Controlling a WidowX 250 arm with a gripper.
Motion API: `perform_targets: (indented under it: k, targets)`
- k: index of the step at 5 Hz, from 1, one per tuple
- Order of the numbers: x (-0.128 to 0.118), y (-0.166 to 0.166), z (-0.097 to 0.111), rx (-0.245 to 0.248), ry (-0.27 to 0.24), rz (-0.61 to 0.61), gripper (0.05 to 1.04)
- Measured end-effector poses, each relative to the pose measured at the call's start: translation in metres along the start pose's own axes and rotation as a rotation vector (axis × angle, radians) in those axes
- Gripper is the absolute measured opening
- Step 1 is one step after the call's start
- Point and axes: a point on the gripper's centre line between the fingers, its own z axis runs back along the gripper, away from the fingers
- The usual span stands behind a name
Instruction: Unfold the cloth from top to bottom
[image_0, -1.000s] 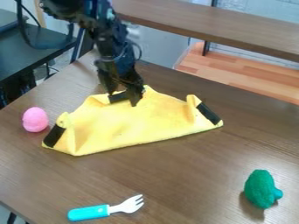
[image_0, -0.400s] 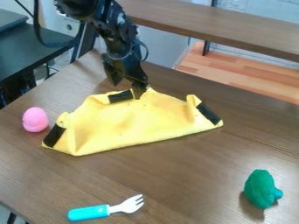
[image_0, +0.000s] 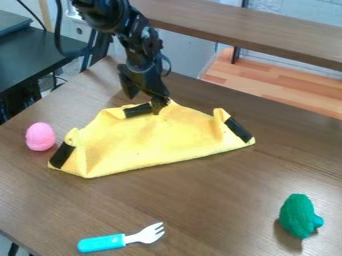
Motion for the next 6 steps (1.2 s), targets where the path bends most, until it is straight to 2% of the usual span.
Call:
perform_targets:
  k: [2,3,4,5,6]
  targets:
    - [-0.001,0.005,-0.006,0.029,0.027,-0.014,0.999]
    - [-0.005,0.006,-0.014,0.043,0.055,-0.026,0.953]
    - [-0.001,0.008,-0.013,0.047,0.049,-0.021,0.664]
    - [-0.004,0.006,-0.019,0.040,0.067,-0.022,0.364]
    - [-0.004,0.003,-0.018,0.017,0.072,-0.025,0.157]
